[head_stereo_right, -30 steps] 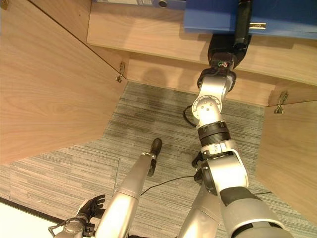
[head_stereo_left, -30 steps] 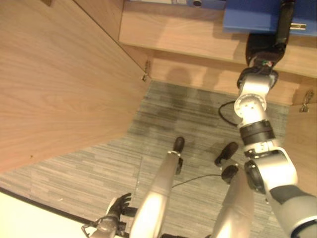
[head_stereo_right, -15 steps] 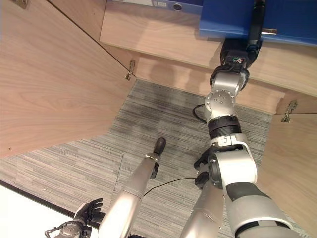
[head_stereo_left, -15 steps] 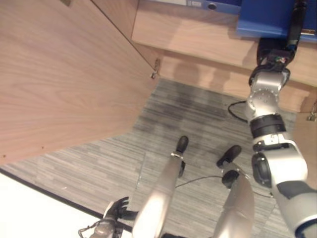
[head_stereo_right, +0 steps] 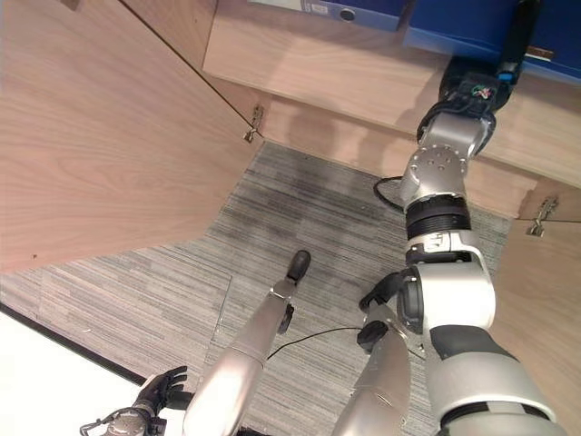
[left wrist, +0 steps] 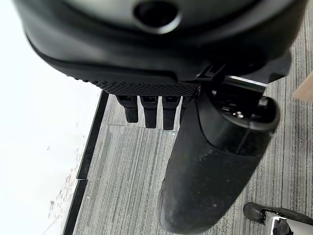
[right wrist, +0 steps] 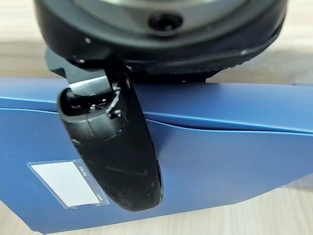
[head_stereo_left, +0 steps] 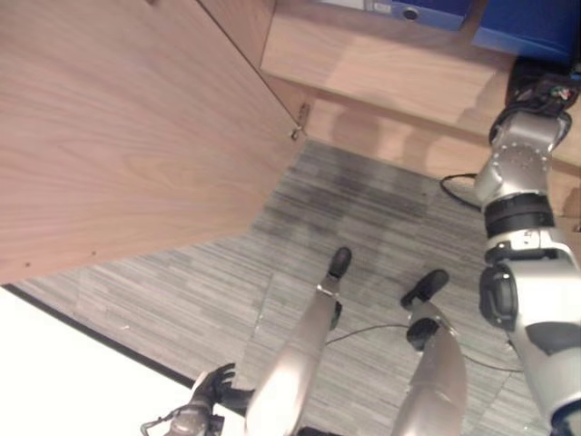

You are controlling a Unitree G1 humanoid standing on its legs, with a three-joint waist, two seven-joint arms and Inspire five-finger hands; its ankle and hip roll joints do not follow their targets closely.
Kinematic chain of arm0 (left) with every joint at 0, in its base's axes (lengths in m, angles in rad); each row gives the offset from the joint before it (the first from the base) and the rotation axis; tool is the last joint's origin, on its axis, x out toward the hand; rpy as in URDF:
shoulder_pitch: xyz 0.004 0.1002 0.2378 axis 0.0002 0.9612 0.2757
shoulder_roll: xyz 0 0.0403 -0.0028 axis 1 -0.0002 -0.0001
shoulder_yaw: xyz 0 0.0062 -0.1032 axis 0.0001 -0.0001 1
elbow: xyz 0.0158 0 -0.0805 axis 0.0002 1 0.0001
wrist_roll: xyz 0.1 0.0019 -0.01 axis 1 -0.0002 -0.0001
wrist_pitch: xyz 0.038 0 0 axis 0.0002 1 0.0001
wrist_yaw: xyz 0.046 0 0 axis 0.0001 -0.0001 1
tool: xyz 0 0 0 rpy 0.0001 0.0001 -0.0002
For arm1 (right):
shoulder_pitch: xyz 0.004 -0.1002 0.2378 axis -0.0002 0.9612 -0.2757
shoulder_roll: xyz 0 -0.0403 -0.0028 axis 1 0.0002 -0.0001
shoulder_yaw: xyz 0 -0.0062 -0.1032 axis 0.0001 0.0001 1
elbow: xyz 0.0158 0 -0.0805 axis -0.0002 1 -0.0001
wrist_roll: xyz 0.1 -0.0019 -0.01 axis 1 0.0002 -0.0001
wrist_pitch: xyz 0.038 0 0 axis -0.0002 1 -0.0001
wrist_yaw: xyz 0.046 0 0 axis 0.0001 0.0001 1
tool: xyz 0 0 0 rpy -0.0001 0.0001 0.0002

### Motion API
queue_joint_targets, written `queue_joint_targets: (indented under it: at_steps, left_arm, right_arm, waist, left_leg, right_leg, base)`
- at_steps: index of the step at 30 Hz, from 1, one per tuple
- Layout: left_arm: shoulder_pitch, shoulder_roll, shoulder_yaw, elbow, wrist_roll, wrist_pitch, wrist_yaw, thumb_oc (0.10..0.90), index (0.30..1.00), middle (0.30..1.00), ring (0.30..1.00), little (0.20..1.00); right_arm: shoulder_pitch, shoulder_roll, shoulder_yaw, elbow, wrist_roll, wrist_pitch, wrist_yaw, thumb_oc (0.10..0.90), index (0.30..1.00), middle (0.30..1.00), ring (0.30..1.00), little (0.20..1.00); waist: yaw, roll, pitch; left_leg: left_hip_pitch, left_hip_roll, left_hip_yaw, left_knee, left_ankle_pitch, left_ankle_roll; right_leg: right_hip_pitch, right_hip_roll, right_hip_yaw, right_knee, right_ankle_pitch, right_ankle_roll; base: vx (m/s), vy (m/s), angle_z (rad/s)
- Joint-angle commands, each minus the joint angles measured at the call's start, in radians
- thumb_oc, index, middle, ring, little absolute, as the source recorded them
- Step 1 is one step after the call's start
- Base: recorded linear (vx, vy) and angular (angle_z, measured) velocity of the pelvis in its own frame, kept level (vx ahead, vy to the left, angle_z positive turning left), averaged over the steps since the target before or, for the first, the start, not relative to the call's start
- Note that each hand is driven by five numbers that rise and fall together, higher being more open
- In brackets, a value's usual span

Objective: Put the empty folder in the office cabinet

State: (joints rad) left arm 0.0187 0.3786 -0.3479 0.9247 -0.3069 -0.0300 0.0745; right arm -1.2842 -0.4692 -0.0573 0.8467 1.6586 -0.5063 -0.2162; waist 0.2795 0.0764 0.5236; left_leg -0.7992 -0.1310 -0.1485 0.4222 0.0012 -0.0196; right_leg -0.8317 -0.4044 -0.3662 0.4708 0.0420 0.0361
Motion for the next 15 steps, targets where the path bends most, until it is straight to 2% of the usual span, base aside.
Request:
queue_joint_targets:
  at_steps: [1,3,4,5,9,11,15]
  left_arm:
    - [0.128,0.097,-0.029,0.137,0.019,0.024,0.023,0.800,0.900,0.900,0.900,0.900]
    - [0.124,0.099,-0.026,0.143,0.018,0.022,0.025,0.800,0.900,0.900,0.900,0.900]
    - [0.123,0.103,-0.024,0.148,0.020,0.021,0.026,0.800,0.900,0.900,0.900,0.900]
    - [0.121,0.105,-0.023,0.150,0.018,0.020,0.028,0.800,0.900,0.900,0.900,0.900]
    - [0.116,0.103,-0.026,0.158,0.010,0.022,0.026,0.800,0.900,0.900,0.900,0.900]
    - [0.118,0.104,-0.028,0.156,0.002,0.022,0.016,0.800,0.900,0.900,0.900,0.900]
    - [0.121,0.114,-0.025,0.148,-0.010,0.018,0.000,0.800,0.900,0.900,0.900,0.900]
  right_arm:
    - [-0.067,-0.151,0.060,-0.023,-0.054,-0.039,0.071,0.400,0.300,0.300,0.300,0.300]
    - [-0.076,-0.162,0.064,-0.005,-0.049,-0.031,0.072,0.400,0.300,0.300,0.300,0.300]
    - [-0.084,-0.176,0.071,0.016,-0.055,-0.017,0.067,0.551,0.526,0.526,0.526,0.526]
    - [-0.088,-0.185,0.080,0.039,-0.058,-0.007,0.061,0.800,0.900,0.900,0.900,0.900]
    - [-0.112,-0.191,0.107,0.119,-0.084,0.037,0.039,0.800,0.900,0.900,0.900,0.900]
    - [-0.130,-0.184,0.155,0.166,-0.110,0.106,0.048,0.800,0.900,0.900,0.900,0.900]
    - [-0.131,-0.181,0.248,0.189,-0.180,0.188,0.078,0.800,0.900,0.900,0.900,0.900]
  waist:
    - [0.013,0.007,-0.117]
    - [0.014,0.006,-0.118]
    - [0.016,0.004,-0.122]
    - [0.016,0.003,-0.123]
    - [0.014,0.001,-0.123]
    - [0.014,0.001,-0.122]
    - [0.019,-0.007,-0.117]
  left_leg:
    - [0.068,0.060,-0.068,-0.040,-0.186,-0.027]
    - [0.072,0.061,-0.070,-0.044,-0.184,-0.028]
    - [0.075,0.063,-0.071,-0.049,-0.183,-0.029]
    - [0.077,0.064,-0.072,-0.050,-0.182,-0.030]
    - [0.080,0.066,-0.073,-0.055,-0.179,-0.031]
    - [0.082,0.073,-0.069,-0.068,-0.168,-0.035]
    - [0.096,0.084,-0.071,-0.099,-0.148,-0.042]
  right_leg:
    - [0.015,-0.053,0.035,0.054,-0.040,0.161]
    - [0.017,-0.053,0.034,0.055,-0.042,0.161]
    - [0.020,-0.054,0.033,0.055,-0.043,0.161]
    - [0.021,-0.054,0.033,0.056,-0.043,0.161]
    - [0.020,-0.053,0.032,0.057,-0.041,0.161]
    - [0.021,-0.048,0.032,0.051,-0.036,0.159]
    - [0.033,-0.040,0.025,0.033,-0.030,0.153]
  base:
    - [0.03,-0.051,0.04]
    - [0.02,-0.031,0.03]
    - [0.00,0.000,0.00]
    - [0.00,0.000,0.00]
    - [0.00,0.000,0.00]
    - [0.00,0.000,0.00]
    - [-0.01,-0.017,0.00]
